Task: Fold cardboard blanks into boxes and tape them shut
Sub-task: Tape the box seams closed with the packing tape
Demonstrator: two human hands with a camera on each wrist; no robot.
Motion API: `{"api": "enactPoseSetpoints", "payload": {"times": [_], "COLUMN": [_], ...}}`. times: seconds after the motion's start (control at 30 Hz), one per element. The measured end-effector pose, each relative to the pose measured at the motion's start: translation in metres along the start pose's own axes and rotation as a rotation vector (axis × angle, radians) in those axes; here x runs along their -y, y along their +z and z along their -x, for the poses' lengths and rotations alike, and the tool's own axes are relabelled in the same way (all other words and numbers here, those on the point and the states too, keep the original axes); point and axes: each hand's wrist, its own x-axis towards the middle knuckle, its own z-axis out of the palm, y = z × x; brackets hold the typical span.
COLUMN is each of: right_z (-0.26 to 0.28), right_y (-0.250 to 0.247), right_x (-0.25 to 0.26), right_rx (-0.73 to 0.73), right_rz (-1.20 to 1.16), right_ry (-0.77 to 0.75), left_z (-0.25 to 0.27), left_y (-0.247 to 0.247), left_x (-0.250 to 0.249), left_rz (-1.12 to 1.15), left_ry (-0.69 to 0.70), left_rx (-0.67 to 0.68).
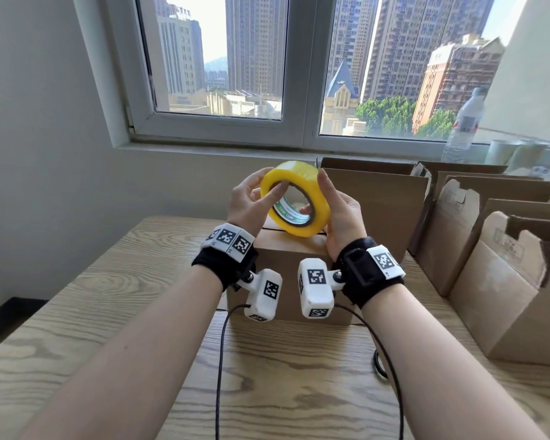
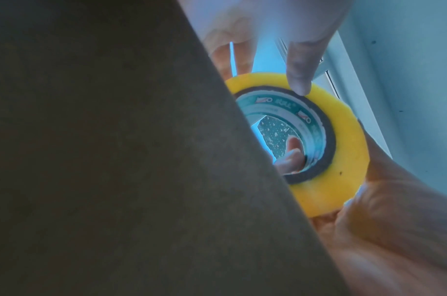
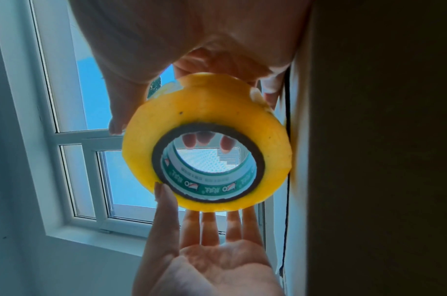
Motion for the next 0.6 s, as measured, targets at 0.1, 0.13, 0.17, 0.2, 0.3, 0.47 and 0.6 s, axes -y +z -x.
{"api": "enactPoseSetpoints", "payload": {"times": [0.1,0.13,0.17,0.2,0.3,0.47,0.6], "right_z": [0.001,0.001,0.000,-0.001,-0.002,-0.005,-0.006], "right_y": [0.001,0.001,0.002,0.002,0.004,0.004,0.003], "right_x": [-0.001,-0.001,-0.002,-0.003,-0.004,-0.002,-0.003], "right_rx": [0.003,-0.001,-0.005,-0.006,0.007,0.005,-0.017], "right_rz": [0.014,0.030,0.058,0.084,0.116,0.040,0.046], "right_ry": [-0.002,-0.008,-0.014,-0.023,-0.043,0.010,0.017], "left_z": [0.002,0.002,0.001,0.001,-0.002,-0.007,-0.014], "left_y": [0.001,0.002,0.003,0.003,0.003,0.006,0.005], "left_x": [0.000,-0.002,-0.003,-0.003,-0.001,-0.001,0.006], "left_rz": [-0.031,-0.021,-0.013,-0.014,-0.039,-0.030,-0.027], "left_ry": [0.050,0.043,0.024,-0.003,-0.059,-0.148,-0.216], "left_rx": [-0.004,0.003,0.009,0.015,0.049,-0.006,-0.005]}}
